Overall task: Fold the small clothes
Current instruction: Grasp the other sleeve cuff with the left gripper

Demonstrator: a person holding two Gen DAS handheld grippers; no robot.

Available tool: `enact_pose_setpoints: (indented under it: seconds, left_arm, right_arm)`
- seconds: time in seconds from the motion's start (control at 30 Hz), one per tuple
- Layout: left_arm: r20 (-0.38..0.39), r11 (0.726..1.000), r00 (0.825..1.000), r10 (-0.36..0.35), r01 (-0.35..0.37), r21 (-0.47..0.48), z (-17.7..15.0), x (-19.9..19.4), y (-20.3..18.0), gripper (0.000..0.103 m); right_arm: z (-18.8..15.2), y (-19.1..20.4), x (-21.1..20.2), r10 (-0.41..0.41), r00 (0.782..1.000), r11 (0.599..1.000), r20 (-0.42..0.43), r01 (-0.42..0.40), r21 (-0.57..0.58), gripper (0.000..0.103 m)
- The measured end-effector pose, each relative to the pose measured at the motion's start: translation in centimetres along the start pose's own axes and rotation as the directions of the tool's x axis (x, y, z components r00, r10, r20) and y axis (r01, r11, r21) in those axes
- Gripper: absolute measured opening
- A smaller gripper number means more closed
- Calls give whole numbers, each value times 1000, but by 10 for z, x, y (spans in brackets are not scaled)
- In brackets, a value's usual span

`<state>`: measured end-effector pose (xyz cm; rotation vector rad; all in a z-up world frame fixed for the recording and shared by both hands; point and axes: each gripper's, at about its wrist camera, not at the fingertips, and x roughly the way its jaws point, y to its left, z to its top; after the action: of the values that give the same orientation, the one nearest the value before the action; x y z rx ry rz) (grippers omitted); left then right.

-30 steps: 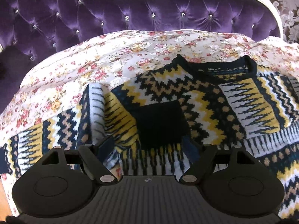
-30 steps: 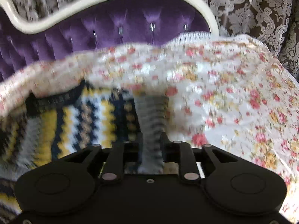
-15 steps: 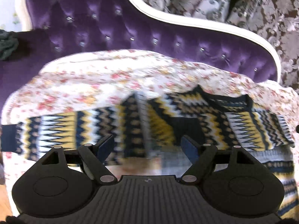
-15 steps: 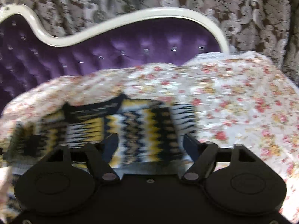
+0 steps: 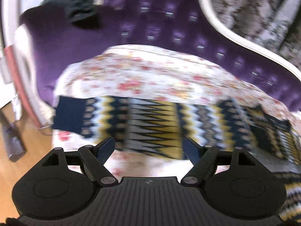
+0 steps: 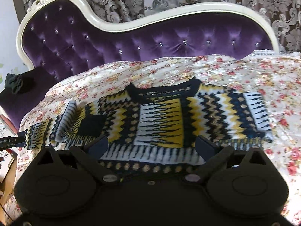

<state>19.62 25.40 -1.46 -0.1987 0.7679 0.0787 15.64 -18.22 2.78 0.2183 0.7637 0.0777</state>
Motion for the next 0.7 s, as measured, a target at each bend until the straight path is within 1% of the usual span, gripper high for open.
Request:
enact_pose_setpoints:
  seconds: [0.1, 0.27, 0.47, 0.6, 0.63, 0.7]
  left_arm:
    - [-2, 997, 999, 32, -33, -66, 1, 10, 30, 78]
    - [-34, 983, 999, 20, -26, -179, 0, 33, 63, 78]
    - [-63, 974, 998, 11, -25, -226, -1, 55, 77, 77]
    - [-60, 963, 998, -9, -7, -271, -1, 65, 84, 77]
    - [-64, 959, 998, -15, -3, -282, -1, 67, 85, 76]
    - [-67, 954, 997, -41, 19, -300, -1, 71, 86, 67]
  right_arm:
    - [-4, 7, 5, 16, 1000, 1000, -3, -16, -1, 99]
    - [-4, 17, 16, 50, 999, 999, -12, -50, 6, 99]
    - [-3, 28, 23, 77, 997, 997, -29, -77, -11, 99]
    - [-2, 32, 26, 87, 996, 996, -36, -87, -17, 99]
    - [-2, 33, 27, 88, 995, 996, -38, -89, -19, 99]
    - [-2, 34, 28, 92, 995, 996, -41, -92, -18, 99]
